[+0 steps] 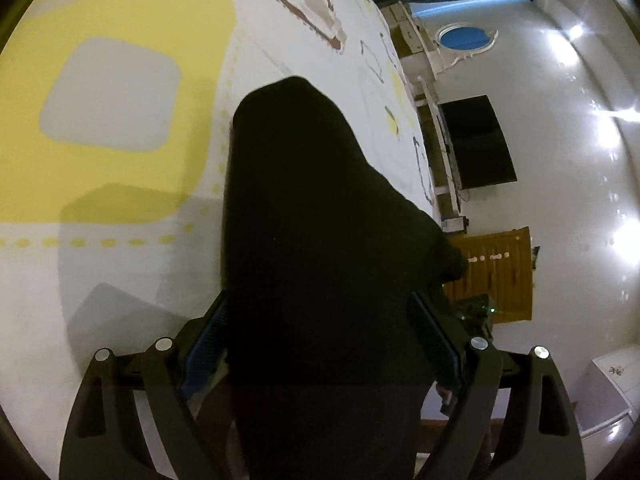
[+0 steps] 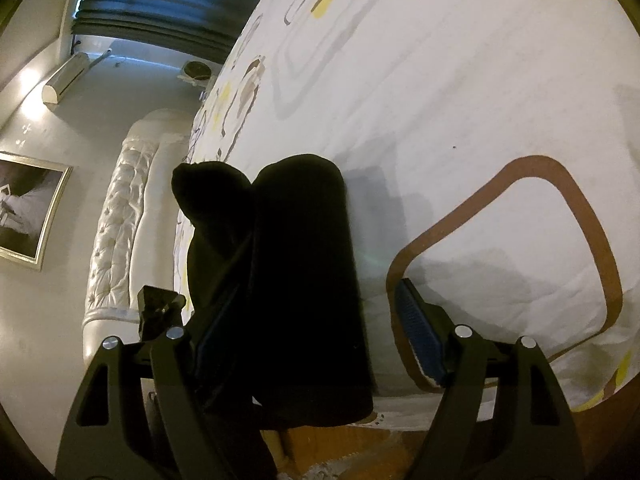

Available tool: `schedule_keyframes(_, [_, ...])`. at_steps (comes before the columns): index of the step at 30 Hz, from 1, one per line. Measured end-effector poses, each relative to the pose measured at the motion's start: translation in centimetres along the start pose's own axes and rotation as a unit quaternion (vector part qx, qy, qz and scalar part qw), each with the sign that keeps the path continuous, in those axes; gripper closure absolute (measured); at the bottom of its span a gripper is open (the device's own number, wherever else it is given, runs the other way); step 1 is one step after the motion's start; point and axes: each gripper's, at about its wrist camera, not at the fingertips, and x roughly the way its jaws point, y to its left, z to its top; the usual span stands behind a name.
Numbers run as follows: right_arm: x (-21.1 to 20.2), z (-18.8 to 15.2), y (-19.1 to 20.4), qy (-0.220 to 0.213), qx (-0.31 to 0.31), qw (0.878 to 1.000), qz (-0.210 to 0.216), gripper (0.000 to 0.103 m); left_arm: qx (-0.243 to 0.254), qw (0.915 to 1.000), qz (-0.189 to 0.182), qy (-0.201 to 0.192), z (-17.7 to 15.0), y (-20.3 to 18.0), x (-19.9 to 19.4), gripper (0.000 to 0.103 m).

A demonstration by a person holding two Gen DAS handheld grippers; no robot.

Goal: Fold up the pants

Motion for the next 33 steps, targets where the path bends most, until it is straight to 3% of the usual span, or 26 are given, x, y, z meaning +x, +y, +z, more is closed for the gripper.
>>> schedule_keyframes(9, [-1.9, 0.4, -1.3, -0.007, 0.000, 1.000, -0.002, 0.025, 0.008, 0.9991, -0.024, 0.035, 0.5, 0.6, 0.4, 0.017])
schedule_keyframes(12, [-1.8, 0.6, -1.8, -0.002, 0.006, 1.000, 0.007, 0.025, 0.004, 0.9996, -0.011, 0.026, 0.5, -0.1, 0.8, 0.017])
schedule_keyframes(18, [-0.7, 1.8, -1.8, 0.017, 0.001, 1.000, 0.017, 0.017, 0.050, 0.9980, 0.025, 0.030, 0.0, -2.0, 2.4, 0.017])
schedule_keyframes(23, [0.3, 2.6, -1.5, 0.041, -0.005, 0.999, 0.034, 0.011, 0.041, 0.9987, 0.009, 0.028, 0.0, -1.3, 2.1, 0.017])
schedule_keyframes(29, [2.2, 3.0, -0.5, 0.079, 0.010, 0.989, 0.124, 0.011, 0.041, 0.9987, 0.007, 0.029, 0.1, -1.1, 1.9, 0.017])
schedule_keyframes(33, [3.5, 3.4, 0.5, 0.095, -0.010, 0.992, 0.085, 0.011, 0.039, 0.9988, 0.005, 0.030, 0.2, -1.1, 2.1, 0.017])
